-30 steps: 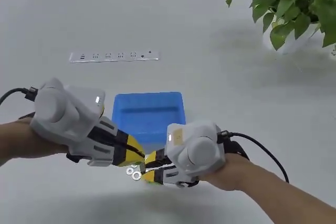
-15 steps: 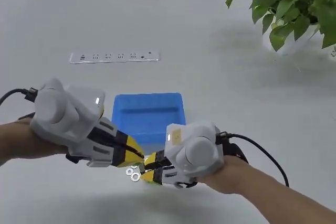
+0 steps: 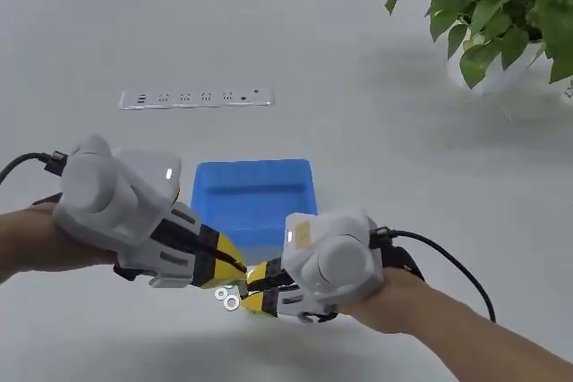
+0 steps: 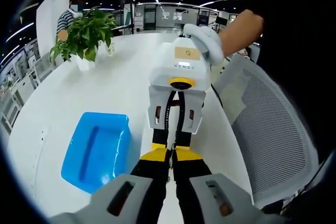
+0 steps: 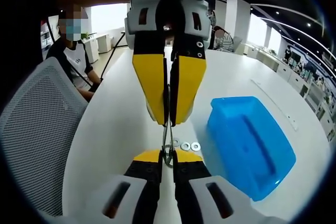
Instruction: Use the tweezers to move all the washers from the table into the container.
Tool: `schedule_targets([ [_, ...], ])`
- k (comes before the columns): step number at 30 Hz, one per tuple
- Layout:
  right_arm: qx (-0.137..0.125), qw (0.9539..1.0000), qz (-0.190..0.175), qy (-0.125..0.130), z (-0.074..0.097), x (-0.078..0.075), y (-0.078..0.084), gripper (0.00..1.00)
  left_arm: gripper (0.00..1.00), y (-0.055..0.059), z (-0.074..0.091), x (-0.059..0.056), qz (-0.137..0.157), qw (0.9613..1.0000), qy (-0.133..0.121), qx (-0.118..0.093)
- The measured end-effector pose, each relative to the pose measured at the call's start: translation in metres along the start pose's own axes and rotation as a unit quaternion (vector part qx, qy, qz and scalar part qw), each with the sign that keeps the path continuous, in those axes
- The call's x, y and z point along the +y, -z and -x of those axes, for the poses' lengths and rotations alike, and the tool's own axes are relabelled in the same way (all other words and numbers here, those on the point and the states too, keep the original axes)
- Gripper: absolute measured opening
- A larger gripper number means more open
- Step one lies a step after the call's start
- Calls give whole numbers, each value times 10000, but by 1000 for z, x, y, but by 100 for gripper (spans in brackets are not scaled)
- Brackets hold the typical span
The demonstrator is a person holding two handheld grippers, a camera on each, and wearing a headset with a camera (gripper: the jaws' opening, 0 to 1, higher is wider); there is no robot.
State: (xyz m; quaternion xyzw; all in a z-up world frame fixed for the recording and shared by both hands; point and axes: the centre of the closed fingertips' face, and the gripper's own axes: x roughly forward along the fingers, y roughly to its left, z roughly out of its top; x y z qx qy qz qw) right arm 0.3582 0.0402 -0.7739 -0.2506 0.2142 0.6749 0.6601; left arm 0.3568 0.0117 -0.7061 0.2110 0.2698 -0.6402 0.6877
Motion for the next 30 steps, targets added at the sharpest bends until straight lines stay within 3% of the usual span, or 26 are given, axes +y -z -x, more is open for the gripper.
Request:
schedule_targets([
  [9, 19, 10000, 41, -4, 1, 1, 1, 9, 15, -6, 3, 0, 93, 9999, -19, -126],
  [17, 14, 9999, 137, 4, 6, 1, -5, 9, 30, -3, 11, -4, 273, 9995, -36, -174],
  [23, 24, 9997, 230, 58, 13, -1, -12, 9, 46, -1, 17, -3, 460, 9980, -225, -357],
  [25, -1, 9997, 230, 75, 15, -2, -14, 9, 54, -1, 19, 0, 557, 9967, -389, -438],
  [30, -77, 9997, 185, 148, 22, -6, -22, 9, 61, 2, 26, -1, 723, 9941, -552, -589],
])
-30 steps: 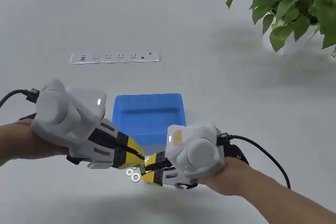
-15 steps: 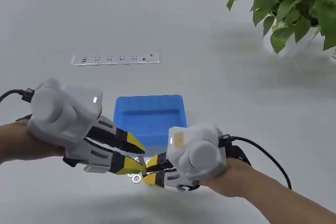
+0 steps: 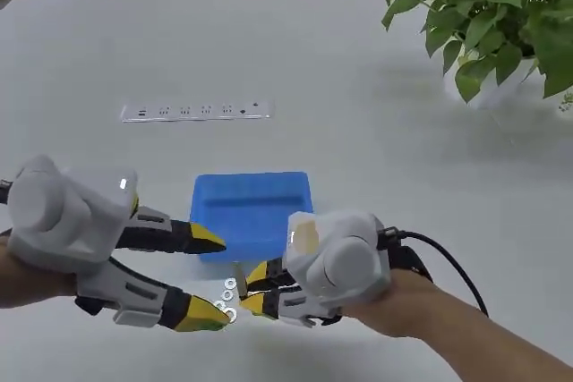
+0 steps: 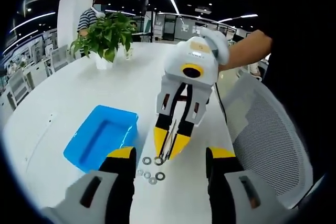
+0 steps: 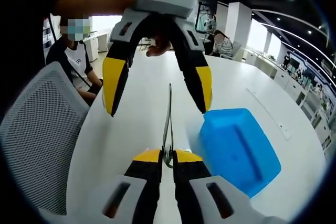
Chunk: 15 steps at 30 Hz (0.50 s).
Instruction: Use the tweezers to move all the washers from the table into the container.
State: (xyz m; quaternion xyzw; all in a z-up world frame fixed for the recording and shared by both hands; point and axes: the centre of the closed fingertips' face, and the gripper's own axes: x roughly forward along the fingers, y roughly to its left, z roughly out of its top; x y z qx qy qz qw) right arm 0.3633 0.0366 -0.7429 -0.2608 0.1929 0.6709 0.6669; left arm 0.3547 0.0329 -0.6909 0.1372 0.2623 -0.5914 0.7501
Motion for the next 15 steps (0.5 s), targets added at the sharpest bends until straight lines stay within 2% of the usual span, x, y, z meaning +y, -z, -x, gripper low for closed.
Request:
schedule_targets([
  [12, -179, 9997, 12, 173, 18, -17, -28, 9, 81, 8, 16, 9, 240, 9985, -479, -100],
  [15, -245, 9994, 11, 227, 23, -26, -34, 9, 83, 12, 18, 10, 266, 9980, -560, -79],
])
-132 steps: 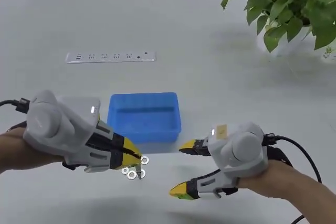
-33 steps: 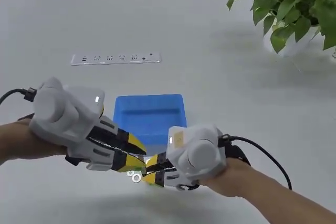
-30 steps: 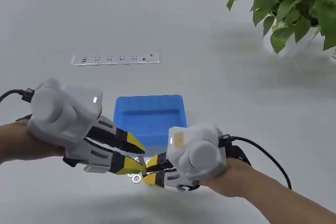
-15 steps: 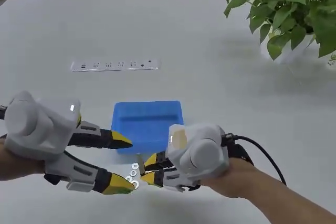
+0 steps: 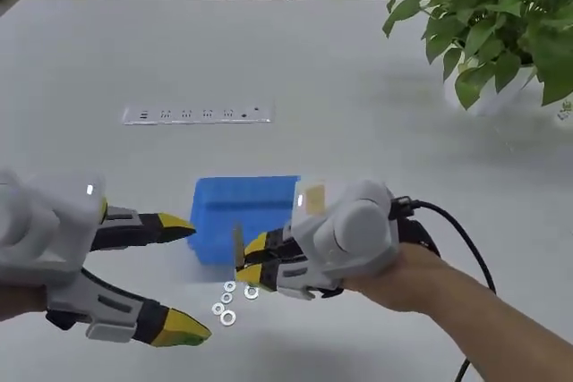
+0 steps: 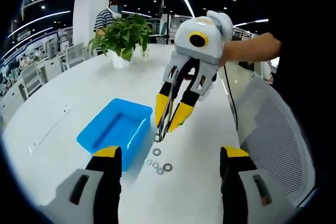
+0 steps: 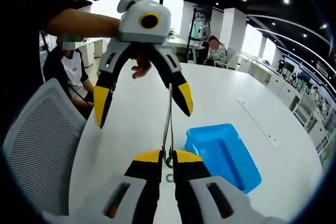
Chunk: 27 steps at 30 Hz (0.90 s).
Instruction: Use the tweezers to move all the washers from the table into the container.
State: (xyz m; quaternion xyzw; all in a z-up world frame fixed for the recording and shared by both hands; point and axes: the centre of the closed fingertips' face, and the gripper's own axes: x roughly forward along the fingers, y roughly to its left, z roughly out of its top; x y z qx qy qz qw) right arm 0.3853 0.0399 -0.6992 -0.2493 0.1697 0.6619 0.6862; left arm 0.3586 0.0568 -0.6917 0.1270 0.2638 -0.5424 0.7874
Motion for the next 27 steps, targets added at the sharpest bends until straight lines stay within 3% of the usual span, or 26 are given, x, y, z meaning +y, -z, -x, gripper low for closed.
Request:
schedule_targets([
  [13, -91, 9997, -10, 213, 13, -38, -9, 9, 99, 9, 8, 8, 168, 9994, -312, 19],
  [27, -100, 9996, 103, 261, 6, -71, 0, 9, 99, 17, 14, 13, 265, 9986, -462, 74],
])
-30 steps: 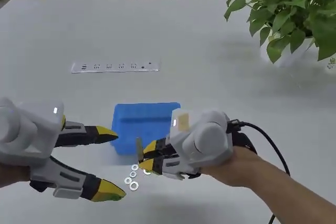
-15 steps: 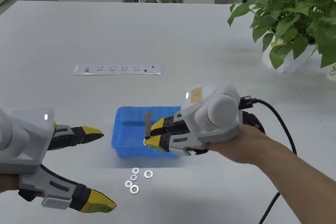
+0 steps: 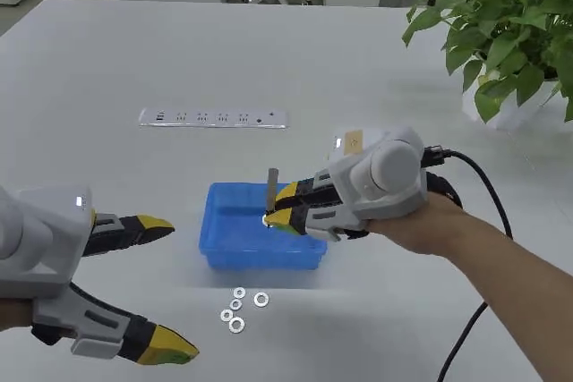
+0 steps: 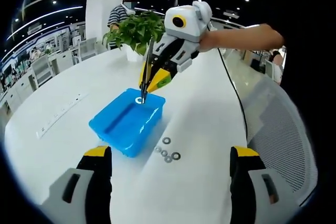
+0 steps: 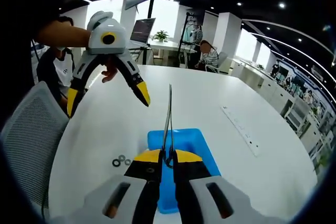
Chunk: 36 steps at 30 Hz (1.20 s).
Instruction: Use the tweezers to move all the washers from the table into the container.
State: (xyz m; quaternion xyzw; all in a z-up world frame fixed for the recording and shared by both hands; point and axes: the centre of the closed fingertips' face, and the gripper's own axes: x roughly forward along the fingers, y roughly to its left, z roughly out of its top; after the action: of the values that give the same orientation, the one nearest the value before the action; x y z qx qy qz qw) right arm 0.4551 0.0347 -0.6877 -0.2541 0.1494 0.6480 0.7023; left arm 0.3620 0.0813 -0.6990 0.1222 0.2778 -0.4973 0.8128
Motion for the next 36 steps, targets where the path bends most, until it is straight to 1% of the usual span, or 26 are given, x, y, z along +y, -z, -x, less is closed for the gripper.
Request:
schedule_targets([
  [7, 38, 10000, 16, -56, -12, -9, 9, 9, 99, 1, 4, 3, 41, 10000, -57, -25],
  [14, 57, 9999, -14, -146, -21, -13, 20, 9, 99, 1, 6, 6, 89, 9999, -97, -71],
  [20, 31, 9996, -126, -255, -30, -17, 29, 9, 99, -1, 4, 10, 114, 9998, -99, -105],
  [26, 124, 9992, -143, -342, -38, -17, 39, 9, 99, -4, -1, 14, 132, 9998, -84, -156],
  [31, 186, 9988, -148, -430, -43, -16, 47, 9, 94, -7, -6, 21, 43, 9998, -94, -169],
  [33, 196, 9987, -173, -442, -45, -17, 50, 9, 91, -8, -8, 27, -48, 9998, -170, -123],
  [36, 216, 9984, -200, -491, -47, -16, 53, 9, 84, -15, -13, 32, -133, 9996, -157, -194],
])
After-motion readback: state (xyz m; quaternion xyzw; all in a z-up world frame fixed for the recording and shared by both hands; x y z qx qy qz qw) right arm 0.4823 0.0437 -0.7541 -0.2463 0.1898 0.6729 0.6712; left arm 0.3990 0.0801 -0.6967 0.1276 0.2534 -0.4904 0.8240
